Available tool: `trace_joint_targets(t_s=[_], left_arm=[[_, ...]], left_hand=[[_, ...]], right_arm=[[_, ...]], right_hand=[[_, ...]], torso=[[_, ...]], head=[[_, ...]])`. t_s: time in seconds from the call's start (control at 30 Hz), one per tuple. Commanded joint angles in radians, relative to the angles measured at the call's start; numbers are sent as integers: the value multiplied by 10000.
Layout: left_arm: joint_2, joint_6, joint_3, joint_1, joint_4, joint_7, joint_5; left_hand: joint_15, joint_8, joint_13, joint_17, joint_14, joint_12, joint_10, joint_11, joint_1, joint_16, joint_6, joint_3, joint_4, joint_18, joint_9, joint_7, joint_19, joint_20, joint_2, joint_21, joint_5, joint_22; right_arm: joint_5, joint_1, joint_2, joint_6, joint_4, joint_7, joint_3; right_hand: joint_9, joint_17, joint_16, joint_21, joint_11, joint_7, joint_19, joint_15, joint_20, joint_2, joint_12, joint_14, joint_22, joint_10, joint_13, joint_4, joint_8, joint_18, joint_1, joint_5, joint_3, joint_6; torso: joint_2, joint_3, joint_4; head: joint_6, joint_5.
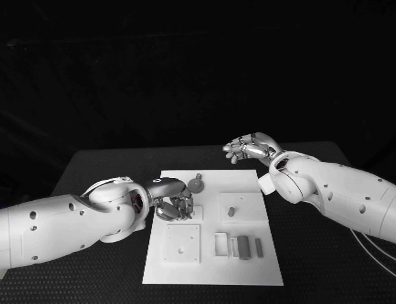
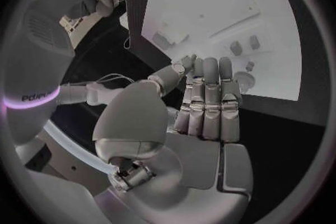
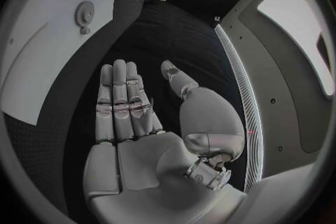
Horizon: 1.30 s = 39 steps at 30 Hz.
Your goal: Assemble the parts on the task board
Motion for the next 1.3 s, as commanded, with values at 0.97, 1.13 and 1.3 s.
trace_joint_targets(t_s=[0.97, 1.13, 1.3], left_arm=[[606, -656, -423, -472, -90, 105, -4636], [662, -401, -422, -471, -218, 157, -4593], [726, 36, -422, -471, -337, 312, -4474]], left_hand=[[-6, 49, 118, -3, 201, -111, 146, -35, 179, -109, 273, 149, 92, -151, 297, -113, 159, -15, -239, -12, 41, -17], [-4, 38, 125, -5, 201, -123, 141, -32, 171, -123, 266, 153, 107, -151, 295, -109, 154, -12, -233, -19, 40, -23], [1, 26, 132, -9, 197, -137, 134, -27, 163, -140, 258, 156, 121, -151, 292, -105, 147, -7, -221, -28, 40, -30]], right_arm=[[-68, 13, 84, 68, -389, 354, 53], [-68, 13, 98, 80, -367, 350, 53], [-68, 15, 102, 81, -359, 344, 53]], right_hand=[[-25, 1, -26, -44, -45, -25, 93, -61, 19, 57, 18, 52, 201, 58, -20, -49, 60, 155, -47, 58, -27, 105], [-28, 0, -27, -45, -45, -26, 93, -61, 21, 58, 18, 52, 200, 59, -22, -46, 60, 155, -54, 57, -31, 106], [-30, -1, -29, -47, -45, -26, 93, -60, 22, 59, 18, 51, 200, 59, -24, -45, 60, 155, -60, 56, -34, 107]], torso=[[26, 37, -25], [27, 46, -37], [28, 40, -27]], head=[[-386, -145], [-408, -158], [-427, -186]])
